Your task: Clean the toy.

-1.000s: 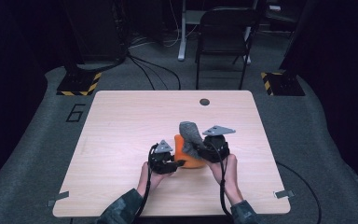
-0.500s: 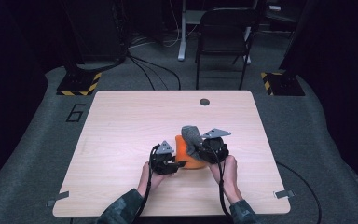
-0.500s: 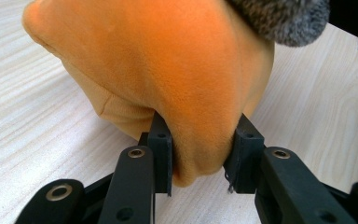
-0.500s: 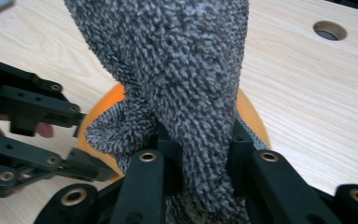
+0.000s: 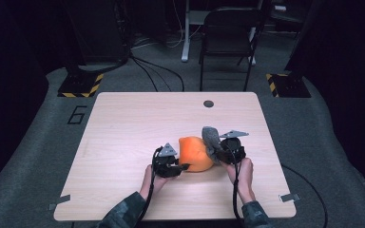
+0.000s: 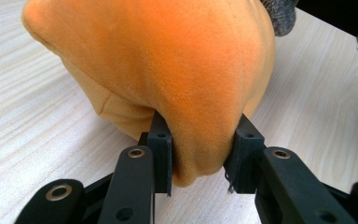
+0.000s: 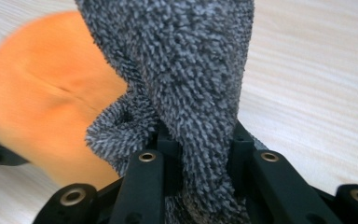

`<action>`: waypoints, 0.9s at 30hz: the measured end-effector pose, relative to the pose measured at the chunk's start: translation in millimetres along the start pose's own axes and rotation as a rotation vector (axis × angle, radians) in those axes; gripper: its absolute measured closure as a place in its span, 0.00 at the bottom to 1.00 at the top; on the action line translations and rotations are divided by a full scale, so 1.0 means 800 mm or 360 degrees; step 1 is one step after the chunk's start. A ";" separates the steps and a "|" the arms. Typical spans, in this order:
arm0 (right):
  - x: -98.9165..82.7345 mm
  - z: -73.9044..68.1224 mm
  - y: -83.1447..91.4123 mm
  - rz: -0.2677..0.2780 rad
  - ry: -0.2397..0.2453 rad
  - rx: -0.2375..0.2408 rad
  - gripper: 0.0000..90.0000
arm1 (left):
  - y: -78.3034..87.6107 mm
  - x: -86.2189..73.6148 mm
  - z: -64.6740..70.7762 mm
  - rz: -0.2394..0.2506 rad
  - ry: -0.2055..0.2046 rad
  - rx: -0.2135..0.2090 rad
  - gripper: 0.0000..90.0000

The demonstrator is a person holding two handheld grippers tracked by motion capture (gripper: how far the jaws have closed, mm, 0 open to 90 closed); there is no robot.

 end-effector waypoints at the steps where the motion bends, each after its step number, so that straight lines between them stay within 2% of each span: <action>1: -0.003 0.006 -0.002 -0.0012 -0.0004 -0.0021 0.82 | 0.000 0.000 0.000 -0.0005 0.0007 -0.0002 0.75; 6: -0.022 0.028 -0.014 -0.0088 -0.0075 -0.0059 0.82 | 0.000 0.000 -0.001 -0.0002 0.0000 -0.0005 0.75; 9: -0.038 0.038 -0.026 -0.0167 -0.0124 -0.0065 0.82 | 0.000 0.000 -0.002 -0.0001 -0.0010 -0.0003 0.75; 11: -0.050 0.042 -0.037 -0.0250 -0.0149 -0.0054 0.82 | 0.000 0.000 -0.002 0.0003 -0.0003 -0.0006 0.75; 13: -0.055 0.043 -0.042 -0.0277 -0.0150 -0.0041 0.82 | 0.000 0.000 -0.002 0.0007 0.0001 -0.0005 0.75; 15: -0.052 0.044 -0.039 -0.0284 -0.0131 -0.0061 0.82 | 0.000 0.000 -0.002 0.0008 0.0002 -0.0007 0.75; 18: -0.042 0.045 -0.024 -0.0234 -0.0125 -0.0076 0.82 | 0.000 0.000 -0.003 0.0012 0.0005 -0.0006 0.75; 21: -0.019 0.040 0.002 -0.0103 -0.0092 -0.0076 0.82 | 0.000 0.001 -0.002 0.0014 0.0003 -0.0002 0.75; 23: 0.002 0.027 0.022 0.0003 -0.0071 -0.0042 0.82 | 0.000 0.000 -0.002 0.0011 -0.0001 -0.0004 0.75; 25: 0.016 0.013 0.036 0.0073 -0.0022 -0.0003 0.82 | 0.000 0.000 -0.002 0.0010 -0.0005 -0.0003 0.75; 26: 0.023 0.002 0.041 0.0109 -0.0021 0.0027 0.82 | 0.000 0.000 -0.002 0.0009 -0.0009 -0.0005 0.75; 27: 0.028 -0.007 0.044 0.0123 0.0025 0.0055 0.82 | 0.000 0.000 -0.002 0.0002 -0.0018 -0.0005 0.75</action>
Point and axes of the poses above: each handheld gripper's, and its own axes: y roughly backward along the jaws, x roughly out of its top, z roughly to its right, the point moved 10 cm from there along -y, roughly forward along the jaws, and after that the axes turned 11 degrees about x, right-handed, at the moved point
